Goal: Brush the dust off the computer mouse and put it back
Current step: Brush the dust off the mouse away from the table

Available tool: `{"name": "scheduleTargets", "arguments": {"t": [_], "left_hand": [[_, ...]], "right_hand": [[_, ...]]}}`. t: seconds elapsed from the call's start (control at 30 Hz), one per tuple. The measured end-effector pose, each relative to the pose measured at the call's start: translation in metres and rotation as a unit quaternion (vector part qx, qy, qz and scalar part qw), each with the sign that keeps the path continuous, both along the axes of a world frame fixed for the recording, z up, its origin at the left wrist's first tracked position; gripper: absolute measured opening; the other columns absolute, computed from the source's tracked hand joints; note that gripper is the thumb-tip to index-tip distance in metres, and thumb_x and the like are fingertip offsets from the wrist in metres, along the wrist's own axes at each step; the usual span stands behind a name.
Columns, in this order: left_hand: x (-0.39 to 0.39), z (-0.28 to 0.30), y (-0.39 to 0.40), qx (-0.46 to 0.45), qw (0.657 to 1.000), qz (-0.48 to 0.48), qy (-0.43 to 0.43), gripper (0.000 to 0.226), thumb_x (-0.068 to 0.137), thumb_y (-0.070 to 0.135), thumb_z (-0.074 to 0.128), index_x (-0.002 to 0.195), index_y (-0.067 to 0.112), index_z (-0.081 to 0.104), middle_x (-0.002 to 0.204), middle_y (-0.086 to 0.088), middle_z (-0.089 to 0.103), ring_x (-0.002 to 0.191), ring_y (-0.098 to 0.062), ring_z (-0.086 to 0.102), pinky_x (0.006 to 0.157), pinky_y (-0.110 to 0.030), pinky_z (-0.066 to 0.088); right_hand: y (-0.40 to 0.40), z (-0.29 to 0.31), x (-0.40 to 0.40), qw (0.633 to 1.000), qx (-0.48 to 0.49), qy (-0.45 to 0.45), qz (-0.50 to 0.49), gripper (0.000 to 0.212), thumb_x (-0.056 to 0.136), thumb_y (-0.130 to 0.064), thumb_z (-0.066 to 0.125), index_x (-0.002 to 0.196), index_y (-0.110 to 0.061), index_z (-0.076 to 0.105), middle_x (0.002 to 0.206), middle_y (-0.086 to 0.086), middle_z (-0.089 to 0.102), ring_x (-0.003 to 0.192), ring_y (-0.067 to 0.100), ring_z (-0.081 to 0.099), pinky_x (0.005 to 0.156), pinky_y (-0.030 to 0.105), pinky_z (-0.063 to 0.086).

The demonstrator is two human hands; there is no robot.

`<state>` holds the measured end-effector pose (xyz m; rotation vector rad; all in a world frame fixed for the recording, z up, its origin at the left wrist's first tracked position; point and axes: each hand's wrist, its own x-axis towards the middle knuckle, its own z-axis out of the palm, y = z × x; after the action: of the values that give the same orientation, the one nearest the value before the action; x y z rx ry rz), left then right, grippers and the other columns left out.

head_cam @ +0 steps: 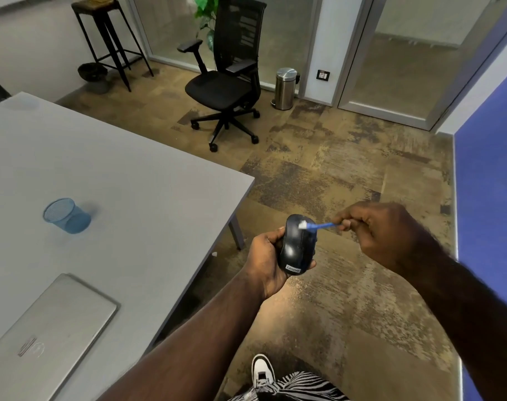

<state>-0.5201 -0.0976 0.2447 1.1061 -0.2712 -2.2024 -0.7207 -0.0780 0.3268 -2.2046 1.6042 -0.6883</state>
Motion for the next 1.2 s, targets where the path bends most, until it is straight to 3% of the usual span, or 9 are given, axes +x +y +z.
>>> {"name": "scheduleTargets", "arguments": {"t": [0.23, 0.33, 0.4, 0.57, 0.7, 0.8, 0.93, 1.07, 1.2], "left_hand": [[0.001, -0.004, 0.0, 0.002, 1.0, 0.0, 0.006, 0.048, 0.094, 0.03, 0.04, 0.129, 0.003, 0.059, 0.134, -0.023, 0.057, 0.095, -0.034, 0.062, 0.071, -0.042, 0.058], [0.001, -0.005, -0.001, 0.005, 1.0, 0.015, 0.015, 0.046, 0.096, 0.03, 0.038, 0.125, 0.003, 0.061, 0.126, -0.023, 0.06, 0.091, -0.033, 0.063, 0.074, -0.043, 0.056], [0.001, -0.006, -0.002, 0.006, 0.999, 0.027, 0.023, 0.043, 0.096, 0.028, 0.038, 0.121, 0.002, 0.063, 0.122, -0.021, 0.061, 0.087, -0.032, 0.063, 0.077, -0.045, 0.053], [0.001, -0.006, -0.004, 0.005, 0.999, 0.026, 0.022, 0.048, 0.098, 0.031, 0.036, 0.13, 0.003, 0.057, 0.128, -0.024, 0.059, 0.095, -0.034, 0.062, 0.074, -0.043, 0.056], [-0.002, -0.006, -0.002, 0.005, 0.999, 0.029, 0.032, 0.048, 0.099, 0.03, 0.034, 0.134, 0.002, 0.053, 0.126, -0.022, 0.058, 0.089, -0.032, 0.064, 0.074, -0.044, 0.055], [-0.002, -0.007, -0.002, 0.004, 0.999, 0.034, 0.042, 0.048, 0.1, 0.029, 0.034, 0.134, 0.001, 0.052, 0.126, -0.022, 0.058, 0.089, -0.032, 0.063, 0.073, -0.044, 0.054], [0.001, -0.005, -0.005, -0.005, 0.999, 0.028, 0.043, 0.048, 0.099, 0.03, 0.034, 0.133, 0.001, 0.054, 0.125, -0.022, 0.057, 0.096, -0.031, 0.061, 0.076, -0.044, 0.056], [-0.002, -0.006, -0.003, -0.013, 0.998, 0.035, 0.042, 0.046, 0.099, 0.029, 0.035, 0.128, 0.001, 0.057, 0.123, -0.021, 0.058, 0.09, -0.031, 0.061, 0.076, -0.044, 0.054], [-0.002, -0.009, -0.002, -0.016, 0.998, 0.036, 0.042, 0.039, 0.099, 0.029, 0.038, 0.117, 0.005, 0.063, 0.11, -0.017, 0.065, 0.085, -0.029, 0.064, 0.077, -0.044, 0.055]], "right_hand": [[-0.001, -0.002, 0.001, 0.999, -0.029, 0.009, -0.032, 0.021, 0.088, -0.001, 0.06, 0.098, -0.013, 0.075, 0.089, 0.001, 0.073, 0.075, 0.01, 0.067, 0.063, 0.033, 0.058], [0.005, -0.002, 0.003, 0.999, 0.024, 0.003, 0.029, 0.024, 0.087, 0.002, 0.063, 0.096, -0.016, 0.076, 0.085, -0.004, 0.072, 0.07, 0.001, 0.065, 0.061, 0.02, 0.055], [0.008, -0.004, 0.006, 0.995, 0.061, 0.018, 0.071, 0.024, 0.087, 0.001, 0.064, 0.096, -0.018, 0.076, 0.084, -0.006, 0.072, 0.073, 0.001, 0.066, 0.064, 0.024, 0.056], [0.007, -0.009, 0.005, 0.999, -0.026, -0.021, -0.011, 0.023, 0.087, 0.0, 0.061, 0.098, -0.015, 0.074, 0.092, -0.002, 0.074, 0.08, 0.008, 0.069, 0.067, 0.027, 0.058], [0.012, -0.009, 0.008, 0.998, 0.027, -0.004, 0.065, 0.024, 0.086, 0.0, 0.064, 0.095, -0.018, 0.075, 0.088, -0.007, 0.073, 0.073, -0.004, 0.065, 0.062, 0.012, 0.051], [0.013, -0.012, 0.008, 0.997, 0.043, 0.0, 0.063, 0.023, 0.087, -0.003, 0.063, 0.096, -0.02, 0.075, 0.087, -0.009, 0.072, 0.075, -0.001, 0.066, 0.064, 0.022, 0.057], [0.008, -0.012, 0.002, 0.998, -0.056, -0.022, -0.027, 0.023, 0.088, -0.006, 0.058, 0.102, -0.014, 0.074, 0.09, 0.001, 0.073, 0.075, 0.012, 0.069, 0.062, 0.034, 0.06], [0.016, -0.013, 0.012, 0.998, 0.005, -0.012, 0.057, 0.023, 0.086, -0.004, 0.063, 0.101, -0.017, 0.074, 0.087, -0.007, 0.072, 0.068, -0.007, 0.062, 0.055, 0.006, 0.046], [0.013, -0.015, 0.016, 1.0, -0.026, -0.014, 0.009, 0.022, 0.087, -0.003, 0.062, 0.103, -0.014, 0.074, 0.086, -0.008, 0.07, 0.066, -0.005, 0.062, 0.057, 0.009, 0.048]]}}
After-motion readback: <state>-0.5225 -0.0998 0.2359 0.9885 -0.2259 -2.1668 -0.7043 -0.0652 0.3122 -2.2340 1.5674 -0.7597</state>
